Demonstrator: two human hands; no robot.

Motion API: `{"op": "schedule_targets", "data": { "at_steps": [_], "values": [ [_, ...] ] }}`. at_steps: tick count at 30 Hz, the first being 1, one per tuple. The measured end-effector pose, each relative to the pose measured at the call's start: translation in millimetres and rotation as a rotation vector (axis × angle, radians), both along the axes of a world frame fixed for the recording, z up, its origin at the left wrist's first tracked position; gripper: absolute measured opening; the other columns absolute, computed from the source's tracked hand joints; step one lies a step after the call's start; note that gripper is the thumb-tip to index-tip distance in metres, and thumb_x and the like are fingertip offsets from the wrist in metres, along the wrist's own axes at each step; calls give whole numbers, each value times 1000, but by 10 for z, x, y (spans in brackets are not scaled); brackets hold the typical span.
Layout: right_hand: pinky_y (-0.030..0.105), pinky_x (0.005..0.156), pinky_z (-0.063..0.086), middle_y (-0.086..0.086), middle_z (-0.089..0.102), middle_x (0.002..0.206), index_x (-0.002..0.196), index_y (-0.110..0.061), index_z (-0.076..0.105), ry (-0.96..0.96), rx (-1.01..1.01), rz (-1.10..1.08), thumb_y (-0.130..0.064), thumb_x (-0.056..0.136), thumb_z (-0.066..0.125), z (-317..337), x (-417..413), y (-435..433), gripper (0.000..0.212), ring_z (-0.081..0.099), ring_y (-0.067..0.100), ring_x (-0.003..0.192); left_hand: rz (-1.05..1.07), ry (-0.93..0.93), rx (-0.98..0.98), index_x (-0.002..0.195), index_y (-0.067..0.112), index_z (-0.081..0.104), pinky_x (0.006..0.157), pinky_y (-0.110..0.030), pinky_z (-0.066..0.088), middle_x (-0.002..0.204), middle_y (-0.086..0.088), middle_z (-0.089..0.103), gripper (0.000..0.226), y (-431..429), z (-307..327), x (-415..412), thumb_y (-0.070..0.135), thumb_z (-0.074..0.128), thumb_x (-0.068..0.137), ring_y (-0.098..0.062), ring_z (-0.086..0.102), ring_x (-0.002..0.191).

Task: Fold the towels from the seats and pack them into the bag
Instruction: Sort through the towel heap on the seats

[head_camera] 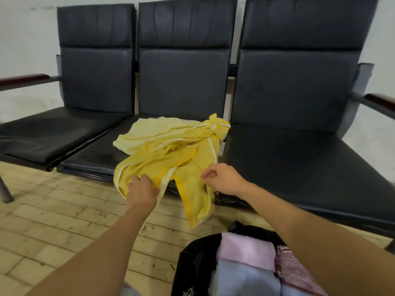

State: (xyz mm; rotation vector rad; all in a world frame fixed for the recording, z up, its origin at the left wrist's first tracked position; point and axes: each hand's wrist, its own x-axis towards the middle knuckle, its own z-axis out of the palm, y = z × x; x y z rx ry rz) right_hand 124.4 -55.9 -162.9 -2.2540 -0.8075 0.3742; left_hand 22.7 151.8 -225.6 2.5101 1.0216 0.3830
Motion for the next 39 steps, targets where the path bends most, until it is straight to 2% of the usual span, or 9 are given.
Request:
{"op": "schedule_targets", "data": {
  "at_steps": [7, 12, 18, 24, 28, 31, 34, 36, 39],
  "values": [
    [25, 82, 53, -6, 62, 98, 106, -16, 70, 6, 15, 6, -14, 93, 59, 96, -81, -54, 17, 59, 10, 92, -18, 36, 88, 110, 4, 59, 85, -40, 44, 120, -15, 45, 17, -7, 21, 33, 14, 54, 97, -33, 47, 109],
    [27, 84, 54, -6, 62, 95, 103, -16, 69, 12, 6, 17, -14, 94, 59, 141, -106, -48, 14, 60, 12, 94, 6, 14, 2, 121, 3, 44, 91, -42, 42, 128, -15, 37, 45, -16, 7, -15, 25, 67, 89, -34, 40, 118],
    [21, 71, 53, -10, 60, 84, 102, -18, 69, 33, 2, 4, -13, 94, 57, 147, -140, 16, 15, 59, 7, 78, -57, 35, 140, 120, 5, 47, 86, -38, 46, 124, -14, 41, 30, 35, -15, -33, -1, 55, 91, -31, 46, 109],
    [28, 76, 58, 5, 69, 96, 101, -14, 70, 84, 19, 0, -12, 94, 59, 135, -189, 72, 14, 67, 18, 93, 45, -183, -25, 114, -1, 60, 82, -44, 46, 115, -18, 58, 22, 135, 110, -43, 9, 51, 97, -36, 56, 106],
    [22, 68, 56, 6, 71, 96, 103, -10, 70, 159, 82, -5, -11, 94, 60, 166, -221, 152, 13, 67, 14, 85, 98, -473, -94, 108, 1, 64, 73, -34, 40, 95, -11, 63, 25, 48, 357, -110, 17, 46, 101, -27, 58, 90],
    [26, 72, 59, 9, 71, 103, 108, -7, 67, 258, 190, -46, -16, 97, 57, 201, -258, 237, 17, 69, 19, 92, 95, -761, -362, 103, 7, 63, 70, -28, 39, 95, -3, 60, 19, -136, 649, -125, 17, 47, 99, -15, 52, 83],
    [31, 77, 59, 10, 69, 109, 115, -7, 62, 462, 362, -142, -30, 102, 50, 264, -299, 316, 30, 68, 24, 99, -58, -913, -728, 92, 11, 62, 77, -33, 48, 88, -2, 62, 17, -318, 869, -117, 12, 46, 99, -16, 55, 83],
    [37, 82, 57, 13, 68, 112, 108, -11, 60, 667, 535, -205, -39, 102, 46, 317, -309, 333, 32, 67, 27, 102, -252, -858, -877, 89, 12, 62, 76, -35, 50, 83, -1, 65, 20, -470, 935, -136, 10, 45, 100, -17, 60, 81],
    [38, 68, 59, 14, 70, 109, 111, -10, 65, 861, 735, -274, -32, 98, 56, 405, -299, 257, 27, 68, 27, 94, -551, -675, -1011, 92, 9, 62, 71, -28, 51, 85, -5, 66, 19, -725, 950, -131, 8, 45, 100, -16, 63, 79]
  ]
}}
